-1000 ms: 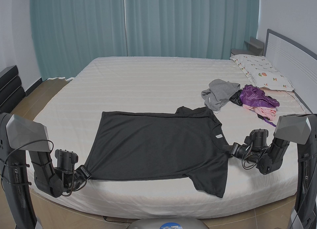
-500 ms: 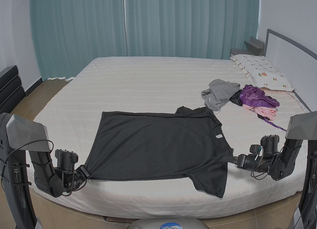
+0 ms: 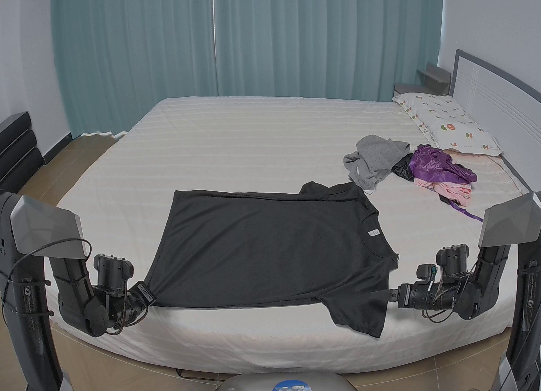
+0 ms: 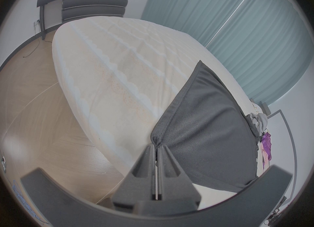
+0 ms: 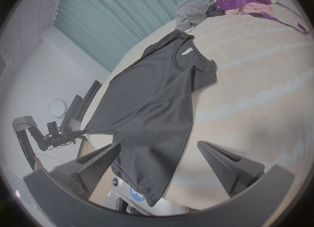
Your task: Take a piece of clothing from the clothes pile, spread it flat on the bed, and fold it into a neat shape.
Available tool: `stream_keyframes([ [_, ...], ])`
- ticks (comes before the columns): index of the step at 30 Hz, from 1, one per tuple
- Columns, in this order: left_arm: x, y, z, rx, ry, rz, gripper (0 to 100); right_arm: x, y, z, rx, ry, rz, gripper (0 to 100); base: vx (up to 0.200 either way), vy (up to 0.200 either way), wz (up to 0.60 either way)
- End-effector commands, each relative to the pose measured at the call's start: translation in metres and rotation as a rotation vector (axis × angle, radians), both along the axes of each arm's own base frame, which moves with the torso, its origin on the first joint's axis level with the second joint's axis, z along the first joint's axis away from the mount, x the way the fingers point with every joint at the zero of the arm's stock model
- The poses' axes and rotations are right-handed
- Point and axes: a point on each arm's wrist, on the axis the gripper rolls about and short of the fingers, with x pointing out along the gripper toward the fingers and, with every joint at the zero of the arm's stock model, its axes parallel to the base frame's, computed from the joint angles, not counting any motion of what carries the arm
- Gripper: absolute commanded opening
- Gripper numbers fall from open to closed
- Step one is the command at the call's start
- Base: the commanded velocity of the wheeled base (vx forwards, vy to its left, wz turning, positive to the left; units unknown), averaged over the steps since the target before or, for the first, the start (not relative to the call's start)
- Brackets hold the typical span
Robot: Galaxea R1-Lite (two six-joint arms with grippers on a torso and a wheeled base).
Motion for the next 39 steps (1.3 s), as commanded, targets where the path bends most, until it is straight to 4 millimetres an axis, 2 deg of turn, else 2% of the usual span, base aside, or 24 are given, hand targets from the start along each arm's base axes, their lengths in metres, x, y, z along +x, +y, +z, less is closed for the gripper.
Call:
stream_keyframes([
  [1,0.0,0.0,0.0,0.0,-0.001,0.0,0,0.0,0.006,-0.006,-0.018,0.011,0.011,100,0.0,0.0,0.0],
  [7,0.0,0.0,0.0,0.0,-0.001,0.0,0,-0.001,0.01,-0.009,-0.047,0.015,0.005,100,0.0,0.0,0.0],
  [13,0.001,0.0,0.0,0.0,-0.002,0.0,0,0.001,0.026,-0.018,-0.091,0.01,0.017,100,0.0,0.0,0.0],
  [21,0.0,0.0,0.0,0.0,-0.001,0.0,0,0.004,0.027,-0.02,-0.098,-0.014,-0.005,100,0.0,0.0,0.0],
  [22,0.001,0.0,0.0,0.0,-0.002,0.0,0,0.004,0.027,-0.02,-0.097,-0.014,-0.006,0,0.0,0.0,0.0],
  [33,0.001,0.001,0.0,-0.008,-0.002,-0.001,0,-0.001,0.024,-0.016,-0.093,-0.009,-0.02,0,0.0,0.0,0.0],
  [39,0.002,0.005,0.0,-0.018,-0.002,-0.003,0,-0.007,0.019,0.002,-0.022,0.016,-0.098,0,0.0,0.0,0.0],
])
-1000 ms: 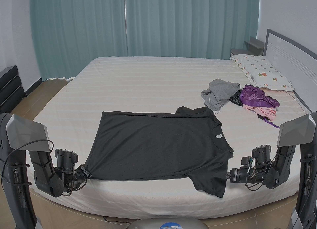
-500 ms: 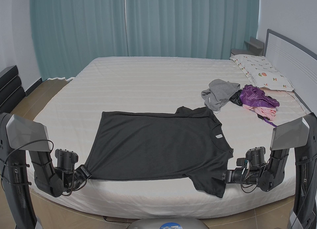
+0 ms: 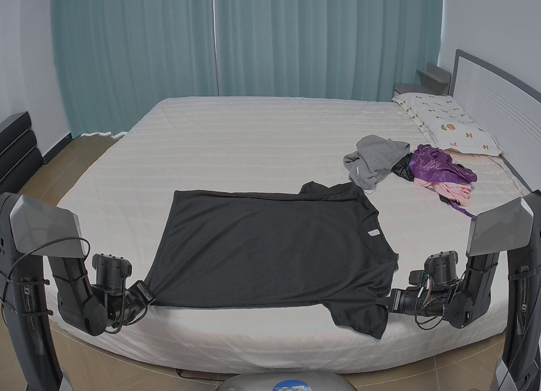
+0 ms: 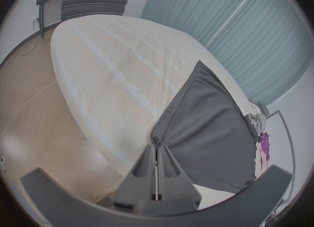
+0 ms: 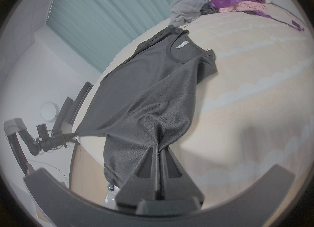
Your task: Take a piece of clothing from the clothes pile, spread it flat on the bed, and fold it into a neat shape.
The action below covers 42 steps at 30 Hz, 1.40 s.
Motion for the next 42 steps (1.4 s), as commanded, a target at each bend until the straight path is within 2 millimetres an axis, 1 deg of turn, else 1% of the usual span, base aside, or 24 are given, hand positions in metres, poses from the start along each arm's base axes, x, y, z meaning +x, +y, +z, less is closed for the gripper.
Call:
stream_keyframes([
  [1,0.0,0.003,0.0,0.003,0.001,0.002,0,-0.004,-0.002,0.013,0.026,-0.008,-0.024,0,0.0,0.0,0.0],
  [3,0.0,0.003,0.0,0.005,0.001,0.001,0,-0.007,-0.002,0.012,0.025,0.005,-0.029,0,0.0,0.0,0.0],
  [4,0.0,0.003,0.0,0.005,0.0,0.001,100,-0.007,-0.002,0.012,0.026,0.006,-0.03,0,0.0,0.0,0.0],
  [8,-0.003,0.008,0.001,0.001,0.004,0.008,100,-0.008,-0.003,0.011,0.035,0.005,-0.037,0,0.0,0.0,0.0],
  [11,-0.004,0.017,0.008,-0.044,-0.033,-0.026,100,-0.009,-0.003,0.009,0.047,0.007,-0.047,0,0.0,0.0,0.0],
  [12,-0.005,0.024,0.012,-0.059,-0.057,-0.056,100,-0.009,-0.003,0.009,0.056,0.008,-0.055,0,0.0,0.0,0.0],
  [14,-0.007,0.028,0.011,-0.063,-0.054,-0.124,100,-0.01,-0.003,0.009,0.061,0.003,-0.058,0,0.0,0.0,0.0],
  [17,-0.008,0.028,0.009,-0.06,-0.05,-0.167,100,-0.01,-0.003,0.009,0.061,0.005,-0.057,0,0.0,0.0,0.0],
  [18,-0.008,0.028,0.008,-0.068,-0.055,-0.243,100,-0.01,-0.003,0.008,0.065,0.007,-0.053,0,0.0,0.0,0.0],
  [19,-0.008,0.028,0.008,-0.068,-0.056,-0.252,100,-0.01,-0.003,0.008,0.065,0.007,-0.053,0,0.0,0.0,0.0],
  [20,-0.009,0.027,0.008,-0.064,-0.057,-0.32,100,-0.01,-0.003,0.008,0.065,0.009,-0.053,0,0.0,0.0,0.0],
  [22,-0.009,0.027,0.008,-0.051,-0.057,-0.351,100,-0.01,-0.003,0.008,0.065,0.009,-0.053,0,0.0,0.0,0.0],
  [23,-0.007,0.025,0.004,-0.011,-0.057,-0.404,100,-0.01,-0.003,0.008,0.065,0.009,-0.053,0,0.0,0.0,0.0],
  [24,-0.007,0.025,0.004,-0.011,-0.057,-0.404,100,-0.01,-0.003,0.008,0.065,0.009,-0.053,0,0.0,0.0,0.0],
  [26,-0.004,0.021,-0.003,0.01,-0.054,-0.445,100,-0.01,-0.003,0.008,0.065,0.009,-0.053,0,0.0,0.0,0.0],
  [28,0.001,0.018,-0.004,0.016,-0.06,-0.459,100,-0.01,-0.003,0.008,0.065,0.009,-0.053,0,0.0,0.0,0.0],
  [32,0.004,0.016,-0.008,0.039,-0.059,-0.477,100,-0.01,-0.003,0.008,0.065,0.009,-0.053,0,0.0,0.0,0.0],
  [35,0.011,0.016,-0.009,0.053,-0.071,-0.47,100,-0.01,-0.003,0.008,0.066,0.004,-0.052,0,0.0,0.0,0.0],
  [42,0.014,0.015,-0.012,0.064,-0.072,-0.46,100,-0.01,-0.003,0.008,0.065,0.006,-0.053,0,0.0,0.0,0.0],
])
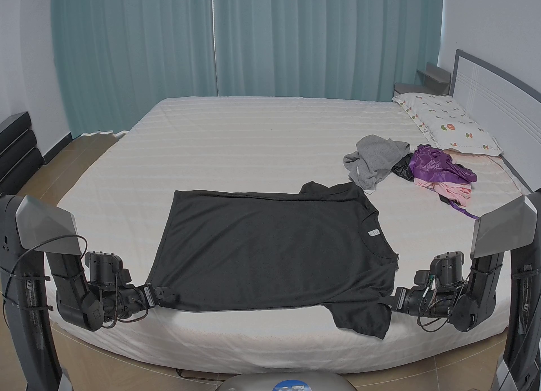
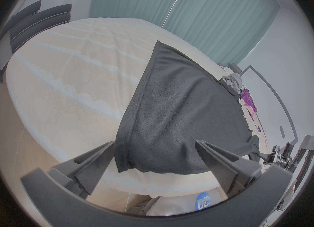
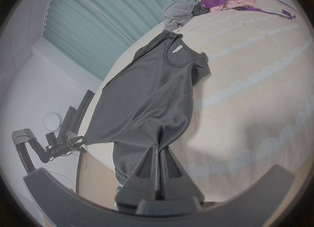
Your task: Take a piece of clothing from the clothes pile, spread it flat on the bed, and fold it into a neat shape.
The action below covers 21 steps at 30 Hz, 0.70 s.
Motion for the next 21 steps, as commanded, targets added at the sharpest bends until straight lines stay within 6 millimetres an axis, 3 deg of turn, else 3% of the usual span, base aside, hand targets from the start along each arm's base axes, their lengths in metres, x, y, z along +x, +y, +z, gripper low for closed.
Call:
stream_keyframes([
  [1,0.002,0.0,-0.004,-0.002,0.006,0.004,100,0.0,0.0,-0.001,0.0,0.002,0.001,0,0.0,0.0,0.0],
  [3,0.002,0.0,-0.004,-0.003,0.005,0.005,100,0.0,0.001,-0.001,0.0,0.002,0.003,0,0.0,0.0,0.0],
  [4,0.002,0.0,-0.004,-0.002,0.005,0.008,0,0.0,0.0,-0.001,0.0,0.002,0.001,0,0.0,0.0,0.0],
  [17,-0.006,0.006,0.005,-0.032,0.023,0.134,0,-0.007,-0.003,0.005,-0.002,0.006,-0.008,0,0.0,0.0,0.0],
  [21,-0.013,0.006,0.007,-0.028,0.035,0.135,0,-0.011,-0.01,0.017,-0.003,-0.014,-0.023,0,0.0,0.0,0.0],
])
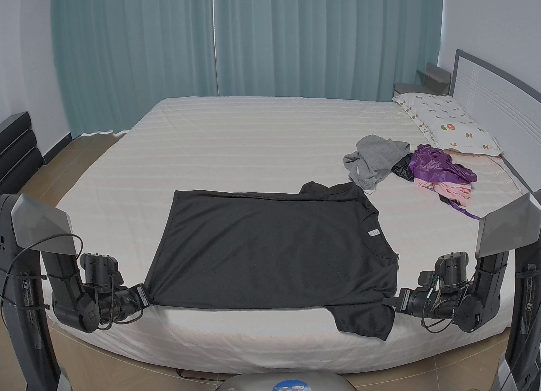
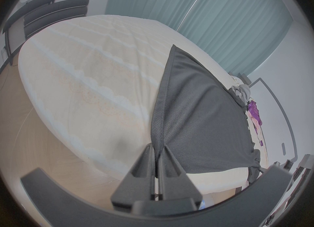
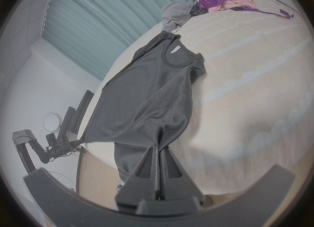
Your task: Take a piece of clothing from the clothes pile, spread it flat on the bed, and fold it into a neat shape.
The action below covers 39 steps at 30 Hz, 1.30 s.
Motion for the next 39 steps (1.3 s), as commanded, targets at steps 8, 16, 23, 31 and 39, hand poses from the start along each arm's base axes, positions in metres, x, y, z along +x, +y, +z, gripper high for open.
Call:
stream_keyframes([
  [8,-0.011,0.001,0.007,0.017,0.01,0.012,0,-0.024,-0.018,0.017,-0.016,0.013,-0.012,0,0.0,0.0,0.0],
  [16,-0.026,0.0,0.016,0.031,0.017,-0.001,0,-0.046,-0.03,0.02,-0.024,0.041,0.017,0,0.0,0.0,0.0],
  [23,-0.041,0.0,0.016,0.07,0.053,-0.041,0,-0.062,-0.032,0.025,-0.019,0.059,0.041,0,0.0,0.0,0.0],
  [31,-0.057,0.0,0.017,0.137,0.089,-0.059,0,-0.076,-0.045,0.027,-0.038,0.069,0.053,0,0.0,0.0,0.0],
  [39,-0.077,-0.001,0.019,0.191,0.133,-0.132,0,-0.086,-0.051,0.025,-0.083,0.124,0.088,0,0.0,0.0,0.0],
])
